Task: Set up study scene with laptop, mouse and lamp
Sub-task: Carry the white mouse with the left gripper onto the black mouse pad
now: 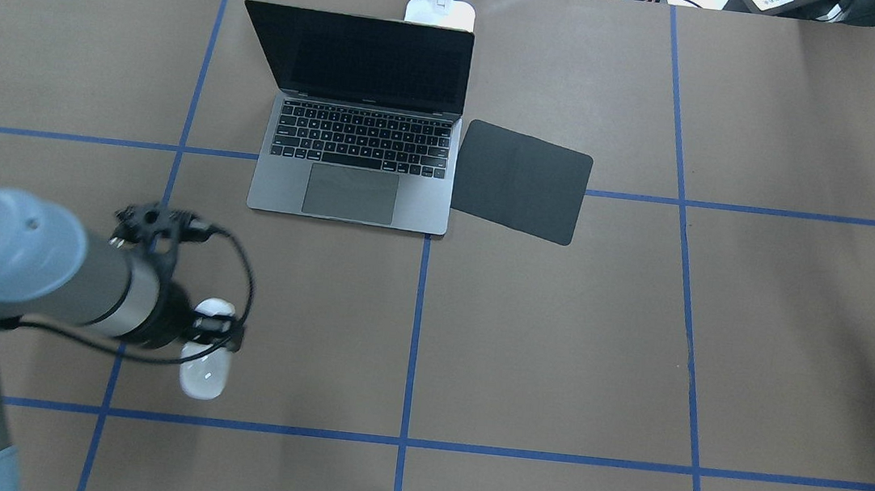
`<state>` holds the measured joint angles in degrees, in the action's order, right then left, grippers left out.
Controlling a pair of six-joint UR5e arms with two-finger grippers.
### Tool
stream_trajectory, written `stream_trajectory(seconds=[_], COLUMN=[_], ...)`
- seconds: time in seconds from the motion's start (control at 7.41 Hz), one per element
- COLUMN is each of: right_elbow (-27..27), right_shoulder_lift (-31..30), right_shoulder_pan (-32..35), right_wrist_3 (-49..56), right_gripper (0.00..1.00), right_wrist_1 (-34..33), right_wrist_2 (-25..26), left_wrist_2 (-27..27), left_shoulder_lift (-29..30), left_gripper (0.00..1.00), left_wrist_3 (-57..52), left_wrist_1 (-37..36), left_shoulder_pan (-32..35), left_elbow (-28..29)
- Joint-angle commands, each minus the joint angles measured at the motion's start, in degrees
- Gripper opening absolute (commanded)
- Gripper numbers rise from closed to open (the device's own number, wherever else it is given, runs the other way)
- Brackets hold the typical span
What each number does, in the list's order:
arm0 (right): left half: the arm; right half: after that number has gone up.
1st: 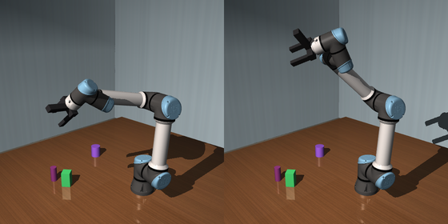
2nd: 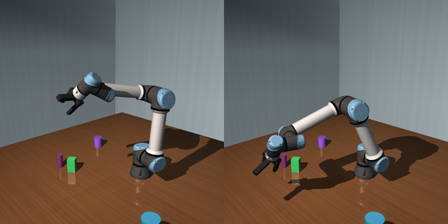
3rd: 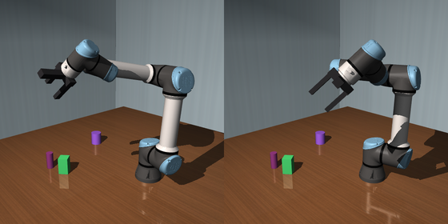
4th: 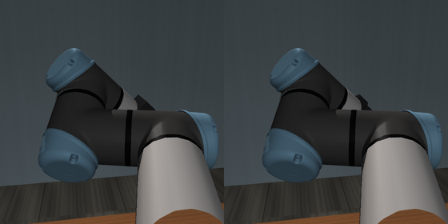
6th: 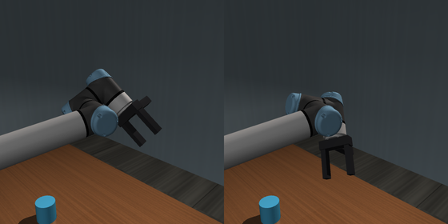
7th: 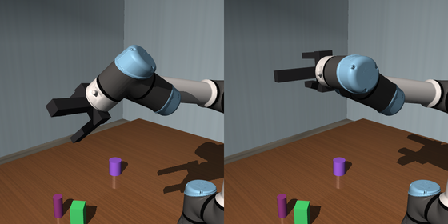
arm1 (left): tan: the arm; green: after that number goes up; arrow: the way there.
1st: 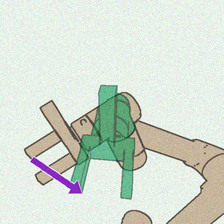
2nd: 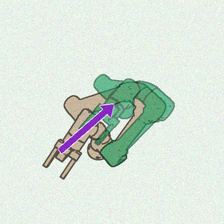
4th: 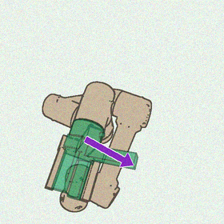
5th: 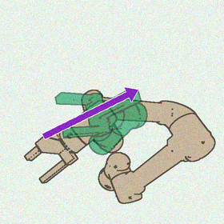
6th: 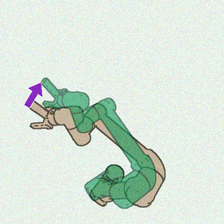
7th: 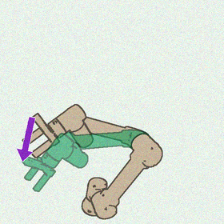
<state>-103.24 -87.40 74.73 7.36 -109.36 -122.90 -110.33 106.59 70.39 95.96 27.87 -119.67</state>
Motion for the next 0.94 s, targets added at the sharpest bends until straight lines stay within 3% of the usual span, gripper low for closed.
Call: stream_trajectory(seconds=[0.0,0.4,0.81], right_elbow=[-0.12,-0.56,-1.44], right_shoulder_lift=[0.56,0.56,0.48], right_shoulder_pan=[0.06,-0.03,0.06], right_wrist_3=[-1.37,-1.82,-1.82], right_gripper=[1.0,1.0,1.0], right_wrist_1=[-0.59,-0.5,-0.41], right_wrist_2=[-3.65,-5.67,-5.86], left_wrist_2=[1.86,8.35,20.37], left_shoulder_lift=[14.48,26.61,35.06], left_gripper=[0.08,0.08,0.08], left_wrist_3=[0.09,6.31,11.25], left_wrist_1=[-3.06,-1.66,10.62], left_shoulder_pan=[3.76,3.42,-0.52], left_elbow=[7.41,18.47,34.55])
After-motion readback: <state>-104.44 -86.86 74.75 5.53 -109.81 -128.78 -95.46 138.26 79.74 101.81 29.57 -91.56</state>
